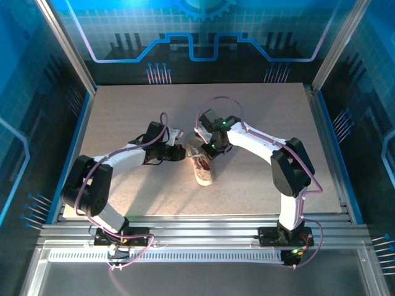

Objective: Tie the shoes

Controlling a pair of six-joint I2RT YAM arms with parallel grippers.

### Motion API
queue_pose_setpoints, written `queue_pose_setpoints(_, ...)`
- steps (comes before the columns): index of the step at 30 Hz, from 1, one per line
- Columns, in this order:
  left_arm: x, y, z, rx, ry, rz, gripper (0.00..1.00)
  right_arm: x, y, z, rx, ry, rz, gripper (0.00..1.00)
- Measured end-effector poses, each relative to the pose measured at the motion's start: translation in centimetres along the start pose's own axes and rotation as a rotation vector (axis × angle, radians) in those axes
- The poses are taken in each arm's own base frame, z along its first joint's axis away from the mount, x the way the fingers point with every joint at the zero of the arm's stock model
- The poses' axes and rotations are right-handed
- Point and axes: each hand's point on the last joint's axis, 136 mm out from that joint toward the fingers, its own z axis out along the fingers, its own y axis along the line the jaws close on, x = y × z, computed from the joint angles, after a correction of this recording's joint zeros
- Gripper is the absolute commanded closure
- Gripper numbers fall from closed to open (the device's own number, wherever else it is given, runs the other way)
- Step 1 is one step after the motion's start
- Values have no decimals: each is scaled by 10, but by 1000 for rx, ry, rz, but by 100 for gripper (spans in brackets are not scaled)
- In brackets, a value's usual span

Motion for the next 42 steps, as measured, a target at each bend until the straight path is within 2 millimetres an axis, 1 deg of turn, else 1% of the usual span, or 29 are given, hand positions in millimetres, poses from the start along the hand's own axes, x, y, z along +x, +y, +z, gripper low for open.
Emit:
queue_pose_setpoints(5,3,1,0,1,-8,1,100,0,0,0,-3,0,-23,100)
queue_pose_setpoints(11,15,7,4,-2,0,-4,100,0,-1,0,-3,0,-45,100)
queue_pose_setpoints(19,18,8,3,7,-23,-11,100,-3,-5,-1,-2,-4,-87,100)
queue_pose_setpoints(20,18,8,3,7,-26,-13,100,-3,-5,-1,-2,-5,-89,95)
queue_pose_setpoints(21,18,8,3,8,-27,-15,95,-3,-5,-2,-2,-5,-89,87)
queue_pose_setpoints(22,18,8,3,8,-29,-15,82,-4,-5,-2,-3,-7,-89,77)
queue_pose_setpoints(23,18,8,3,4,-29,-15,74,-5,-6,-4,4,-10,-84,70)
queue_pose_setpoints(24,19,10,2,-6,-25,-17,71,-5,-9,-6,8,-13,-69,68)
queue_pose_setpoints(26,20,15,-3,-29,-23,-33,65,-7,-18,-16,15,-34,-36,67)
queue_pose_setpoints(27,18,17,-6,-39,-29,-34,64,-8,-23,-23,18,-50,-15,67)
queue_pose_setpoints(30,10,19,-21,-48,-65,-39,63,-10,-37,-57,25,-116,76,67)
queue_pose_setpoints(32,0,18,-34,-48,-109,-25,63,-12,-39,-80,23,-165,128,69)
queue_pose_setpoints(34,-4,15,-43,-31,-137,-1,65,-10,-31,-96,-4,-205,167,71)
queue_pose_setpoints(35,-5,11,-46,-15,-146,17,65,-7,-24,-100,-25,-218,187,72)
queue_pose_setpoints(36,-6,7,-47,2,-149,28,65,-3,-17,-100,-45,-220,202,73)
queue_pose_setpoints(38,-6,-2,-47,47,-151,57,65,11,2,-90,-92,-197,224,75)
queue_pose_setpoints(41,0,-13,-42,93,-128,100,65,31,30,-61,-148,-117,246,74)
queue_pose_setpoints(42,2,-17,-39,105,-116,116,64,36,35,-52,-159,-92,255,74)
